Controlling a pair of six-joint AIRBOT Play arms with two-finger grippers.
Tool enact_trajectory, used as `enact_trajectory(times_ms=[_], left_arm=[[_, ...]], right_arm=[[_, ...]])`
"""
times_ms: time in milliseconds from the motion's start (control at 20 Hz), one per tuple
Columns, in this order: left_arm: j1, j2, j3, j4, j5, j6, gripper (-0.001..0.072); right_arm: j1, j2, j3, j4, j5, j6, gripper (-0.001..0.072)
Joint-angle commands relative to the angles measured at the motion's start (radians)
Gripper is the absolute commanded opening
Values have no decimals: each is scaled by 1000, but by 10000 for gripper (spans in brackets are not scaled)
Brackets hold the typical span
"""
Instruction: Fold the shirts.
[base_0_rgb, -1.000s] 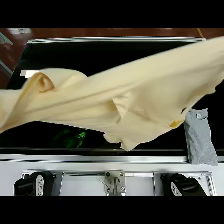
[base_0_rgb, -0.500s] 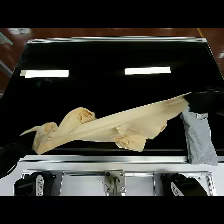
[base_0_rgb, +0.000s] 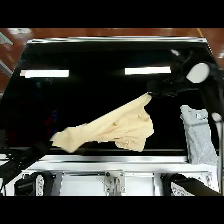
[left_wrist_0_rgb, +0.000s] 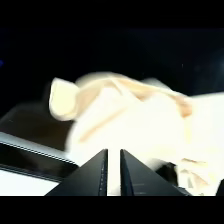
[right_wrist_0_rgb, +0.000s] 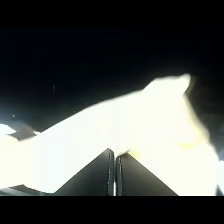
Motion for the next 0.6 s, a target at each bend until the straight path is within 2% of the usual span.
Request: enact_trajectory(times_ms=[0,150,250,300,350,400,450,550], left_arm=[[0,0,-111,-135,142,-4,150],[0,0,-129,-152,295,-4,149],[0,0,-129,-153,351,-3,154],[0,0,-129,-152,347,0,296],[0,0,-129,-152,319,0,467],[0,0,-129,-142,254,5,480],[0,-1,-129,-119,168,29,487],[0,-14,-129,-25,-36,45,492]], right_arm=[[2,-131,-5,98,-50,14,60],[2,-156,-5,100,-88,18,61],[2,-155,-5,101,-108,16,88],[1,-155,-5,98,-109,10,111],[-7,-151,-2,88,-93,-10,364],[-20,-143,-1,81,-54,-65,668],[-38,-133,-1,50,-1,-105,686],[-87,-111,-1,-69,130,-121,687]])
